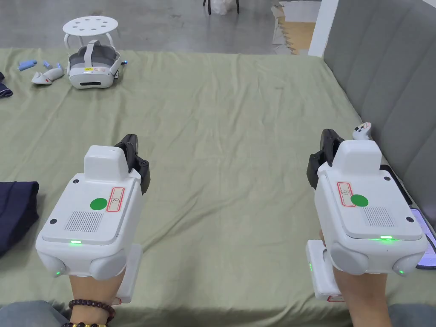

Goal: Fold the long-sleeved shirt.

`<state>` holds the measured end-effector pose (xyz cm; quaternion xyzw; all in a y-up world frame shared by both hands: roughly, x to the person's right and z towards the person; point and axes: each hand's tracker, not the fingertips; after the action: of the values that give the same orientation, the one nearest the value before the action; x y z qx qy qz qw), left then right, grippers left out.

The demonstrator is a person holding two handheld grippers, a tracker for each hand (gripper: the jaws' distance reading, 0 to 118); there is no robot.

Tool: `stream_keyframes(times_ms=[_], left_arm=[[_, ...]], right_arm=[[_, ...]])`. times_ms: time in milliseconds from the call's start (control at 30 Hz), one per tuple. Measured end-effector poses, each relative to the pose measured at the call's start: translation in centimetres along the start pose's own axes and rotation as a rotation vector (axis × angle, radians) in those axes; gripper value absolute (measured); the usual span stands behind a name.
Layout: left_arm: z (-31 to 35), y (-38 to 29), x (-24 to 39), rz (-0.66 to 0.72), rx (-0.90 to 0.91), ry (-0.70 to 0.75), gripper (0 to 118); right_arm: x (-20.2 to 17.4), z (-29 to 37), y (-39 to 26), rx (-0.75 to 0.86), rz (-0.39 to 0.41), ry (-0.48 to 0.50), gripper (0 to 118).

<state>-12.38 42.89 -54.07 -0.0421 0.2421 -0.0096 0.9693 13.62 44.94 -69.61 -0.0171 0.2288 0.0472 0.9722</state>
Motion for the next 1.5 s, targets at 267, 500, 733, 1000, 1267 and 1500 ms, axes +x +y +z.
stream_keyframes(times_ms=[267, 500, 733, 1000, 1267, 1500], left_arm=[[0.0, 0.1, -0.4, -0.001, -0.011, 0.001, 52], [0.0, 0.0, 0.0, 0.026, 0.025, -0.012, 111], [0.2, 0.0, 0.0, 0.013, 0.023, -0.004, 111], [0.1, 0.4, -0.4, 0.025, 0.017, -0.012, 111], [0.4, 0.6, -0.2, 0.02, 0.031, -0.027, 111], [0.7, 0.6, 0.2, 0.022, 0.026, -0.033, 111]], right_arm=[[-0.2, -0.9, -0.2, -0.007, 0.002, 0.011, 23], [-0.8, -1.0, -0.5, 0.005, 0.023, 0.027, 118], [-1.1, -1.1, -0.5, -0.013, 0.002, 0.025, 118], [-1.4, -1.1, 0.1, -0.009, 0.013, 0.027, 118], [-1.5, -0.3, 0.2, -0.002, -0.001, 0.045, 118], [-1.2, 0.0, 0.4, -0.003, 0.0, 0.04, 118]])
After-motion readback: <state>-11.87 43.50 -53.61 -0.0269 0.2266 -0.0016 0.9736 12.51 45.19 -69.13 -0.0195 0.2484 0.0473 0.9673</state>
